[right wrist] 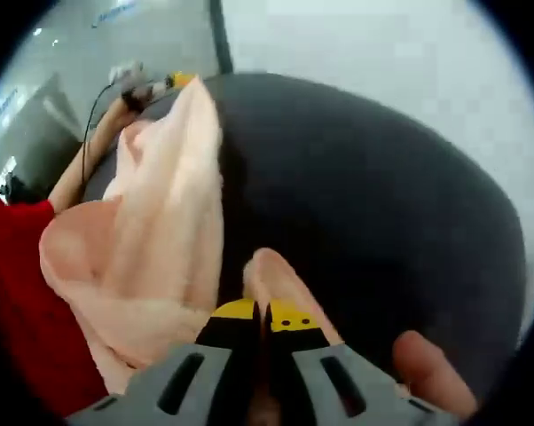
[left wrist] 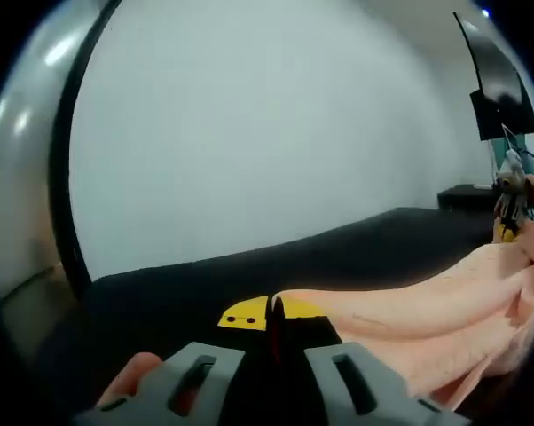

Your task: Fold the towel on the table until its edges align and the towel forms a compact rectangular stack.

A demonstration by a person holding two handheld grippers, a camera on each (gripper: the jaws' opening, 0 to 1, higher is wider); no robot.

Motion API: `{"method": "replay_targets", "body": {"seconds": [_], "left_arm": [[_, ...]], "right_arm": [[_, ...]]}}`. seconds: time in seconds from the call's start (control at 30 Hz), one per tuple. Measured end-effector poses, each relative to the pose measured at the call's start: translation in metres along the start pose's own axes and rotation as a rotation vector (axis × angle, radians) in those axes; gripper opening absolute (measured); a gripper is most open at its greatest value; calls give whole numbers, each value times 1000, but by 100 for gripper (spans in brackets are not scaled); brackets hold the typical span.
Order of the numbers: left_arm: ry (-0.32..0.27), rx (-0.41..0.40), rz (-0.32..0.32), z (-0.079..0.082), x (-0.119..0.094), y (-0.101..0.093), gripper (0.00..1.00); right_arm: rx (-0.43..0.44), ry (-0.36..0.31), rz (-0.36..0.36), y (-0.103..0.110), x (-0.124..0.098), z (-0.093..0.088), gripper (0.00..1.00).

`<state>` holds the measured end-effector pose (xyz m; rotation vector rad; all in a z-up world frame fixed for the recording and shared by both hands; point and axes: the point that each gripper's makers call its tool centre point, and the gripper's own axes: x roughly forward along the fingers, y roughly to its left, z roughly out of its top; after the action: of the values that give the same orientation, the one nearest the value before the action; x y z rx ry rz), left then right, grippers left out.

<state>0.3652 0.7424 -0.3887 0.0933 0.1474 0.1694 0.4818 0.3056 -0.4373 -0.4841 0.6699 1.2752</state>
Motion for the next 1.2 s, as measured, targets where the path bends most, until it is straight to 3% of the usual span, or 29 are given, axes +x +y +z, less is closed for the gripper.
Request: {"method": "replay_targets", "body": {"seconds": [0.07,0.17,0.23,0.3,0.33,0.47,0.57,0.6,0.67,0.77,0.87,0.9,0.97,1.03,1.07,1.1,1.17,1.2], "left_arm": [[-9,-23,10,-1,-4,2,0],[4,-41,39,-5,-6,7,0],[-3,-39,58,-4,-7,8,0],[1,-43,80,-7,-7,13,0],[1,-52,97,-8,-8,19,0],[-65,-90,122,2,-13,29,0],[-103,-100,142,9,-18,33,0],[-118,-98,145,12,-19,35,0],[-135,-101,140,16,-21,36,0],[-140,-111,137,16,-23,32,0],[-142,-120,130,16,-21,30,0],[-138,-119,126,16,-20,29,0],[-123,-100,128,13,-18,25,0],[-124,-100,125,14,-19,23,0],[-128,-104,121,14,-18,24,0],[-130,-104,120,15,-19,24,0],[-132,-102,117,15,-20,19,0],[-132,-103,117,15,-21,16,0]], "right_arm": [[7,-136,-58,-18,-20,41,0],[-64,-298,-194,-48,-57,100,0],[-113,-383,-255,-58,-78,131,0],[-169,-521,-336,-68,-113,174,0],[-185,-553,-358,-70,-123,186,0],[-238,-812,-442,-61,-202,243,0],[-351,-987,-498,-32,-263,254,0],[-362,-1029,-520,-25,-278,249,0],[-251,-1057,-524,-26,-290,218,0],[-123,-982,-468,-28,-263,145,1],[-3,-824,-478,-45,-218,61,1],[81,-745,-457,-51,-195,24,1],[224,-610,-368,-50,-155,-26,1],[282,-438,-290,-38,-121,-73,0],[290,-383,-293,-34,-113,-92,1],[234,-330,-295,-29,-107,-106,1],[165,-280,-326,-26,-107,-119,5],[181,-265,-308,-21,-109,-121,14]]}}
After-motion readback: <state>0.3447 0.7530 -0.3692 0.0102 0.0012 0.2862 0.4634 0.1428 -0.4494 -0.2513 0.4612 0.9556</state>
